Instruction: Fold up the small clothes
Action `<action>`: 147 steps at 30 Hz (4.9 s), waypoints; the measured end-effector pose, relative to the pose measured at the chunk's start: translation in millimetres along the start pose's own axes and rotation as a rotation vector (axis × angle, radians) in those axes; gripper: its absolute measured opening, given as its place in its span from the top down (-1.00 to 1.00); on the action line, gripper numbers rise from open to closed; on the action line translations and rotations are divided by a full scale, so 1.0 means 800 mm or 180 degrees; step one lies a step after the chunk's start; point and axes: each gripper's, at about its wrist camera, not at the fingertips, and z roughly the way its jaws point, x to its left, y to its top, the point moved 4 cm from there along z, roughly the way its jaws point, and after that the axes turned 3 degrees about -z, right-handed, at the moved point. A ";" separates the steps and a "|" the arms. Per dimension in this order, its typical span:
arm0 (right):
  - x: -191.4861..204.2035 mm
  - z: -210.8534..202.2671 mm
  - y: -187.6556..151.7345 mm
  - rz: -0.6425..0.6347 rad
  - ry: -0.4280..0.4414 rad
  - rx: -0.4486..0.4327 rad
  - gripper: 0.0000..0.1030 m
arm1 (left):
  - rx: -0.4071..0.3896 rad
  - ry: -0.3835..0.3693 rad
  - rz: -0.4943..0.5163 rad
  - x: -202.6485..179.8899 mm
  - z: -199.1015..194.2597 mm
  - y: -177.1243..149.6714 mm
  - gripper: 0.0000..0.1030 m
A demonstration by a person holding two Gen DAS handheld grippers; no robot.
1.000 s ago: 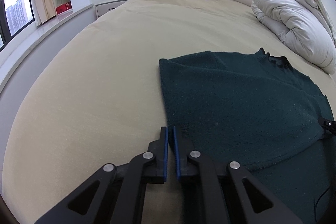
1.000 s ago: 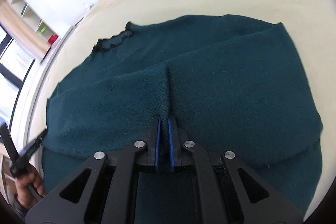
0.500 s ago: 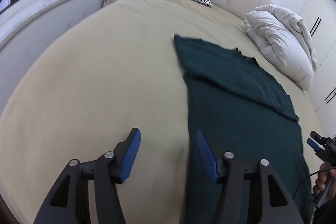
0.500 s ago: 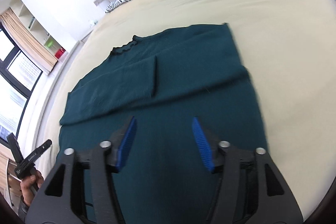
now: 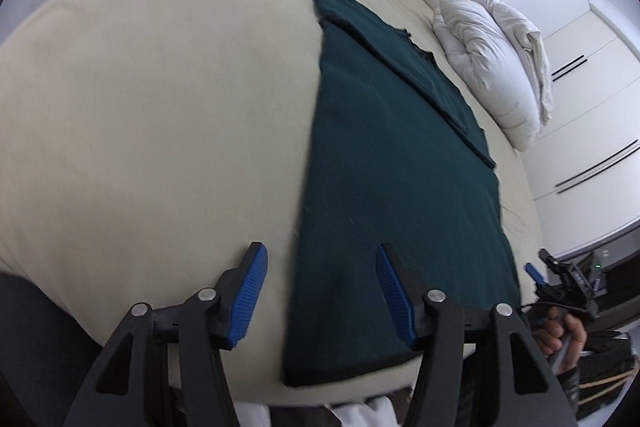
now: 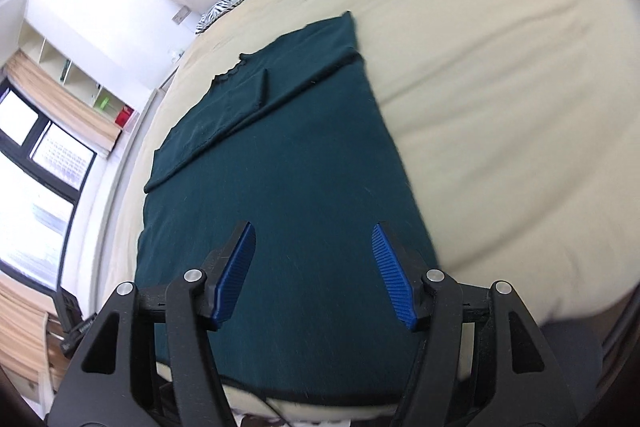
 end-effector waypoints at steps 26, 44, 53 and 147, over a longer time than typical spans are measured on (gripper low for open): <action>-0.063 -0.003 -0.050 0.0464 -0.0028 0.1232 0.07 | 0.0300 -0.0132 -0.0093 0.006 -0.003 -0.027 0.84; -0.097 0.006 -0.041 0.0576 0.0253 0.1587 0.19 | 0.0293 -0.0129 -0.0076 0.008 -0.004 -0.029 0.84; -0.096 0.009 -0.044 0.0691 0.0444 0.1549 0.17 | 0.0291 -0.0131 -0.0078 0.008 -0.005 -0.030 0.84; 0.040 0.103 0.304 0.0701 0.0551 -0.0323 0.90 | -0.0566 -0.1304 -0.0882 -0.083 0.063 0.358 0.88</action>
